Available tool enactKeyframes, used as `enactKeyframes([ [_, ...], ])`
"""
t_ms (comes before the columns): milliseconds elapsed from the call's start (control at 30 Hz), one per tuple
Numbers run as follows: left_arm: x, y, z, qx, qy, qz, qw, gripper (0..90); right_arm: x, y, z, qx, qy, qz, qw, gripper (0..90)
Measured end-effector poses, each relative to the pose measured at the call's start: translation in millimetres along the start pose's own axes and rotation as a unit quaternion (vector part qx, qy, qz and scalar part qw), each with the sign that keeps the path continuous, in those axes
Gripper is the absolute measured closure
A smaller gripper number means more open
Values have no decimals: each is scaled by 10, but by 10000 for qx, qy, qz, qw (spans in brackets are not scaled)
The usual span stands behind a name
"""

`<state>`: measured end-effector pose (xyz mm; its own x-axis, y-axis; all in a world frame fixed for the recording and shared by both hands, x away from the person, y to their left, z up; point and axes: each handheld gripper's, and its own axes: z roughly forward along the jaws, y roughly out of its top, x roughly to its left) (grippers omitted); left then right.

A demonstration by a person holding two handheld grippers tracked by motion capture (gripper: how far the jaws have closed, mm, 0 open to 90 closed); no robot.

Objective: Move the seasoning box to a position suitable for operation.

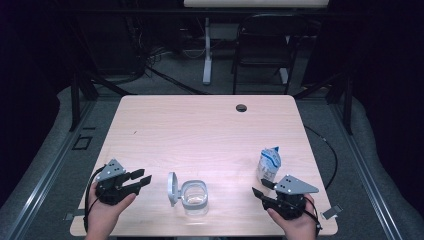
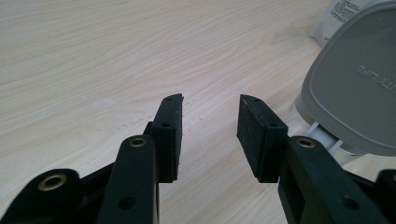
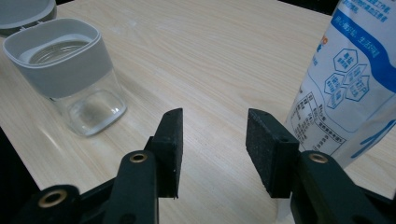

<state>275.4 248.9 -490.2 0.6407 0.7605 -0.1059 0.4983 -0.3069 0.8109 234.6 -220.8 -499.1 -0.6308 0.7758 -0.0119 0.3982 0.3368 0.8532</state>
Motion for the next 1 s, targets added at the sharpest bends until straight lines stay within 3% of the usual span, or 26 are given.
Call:
enactKeyframes([
  [467,42,-16,-4,-35,9,-109,9999,619,-49,-22,-38,1,8,43,10000,568],
  [800,64,-13,-26,-8,-10,-107,9999,649,-113,-18,-110,-100,-110,163,9998,566],
  [1000,73,-12,-36,-84,11,-159,9998,633,-165,-19,-164,-71,-335,334,9989,545],
])
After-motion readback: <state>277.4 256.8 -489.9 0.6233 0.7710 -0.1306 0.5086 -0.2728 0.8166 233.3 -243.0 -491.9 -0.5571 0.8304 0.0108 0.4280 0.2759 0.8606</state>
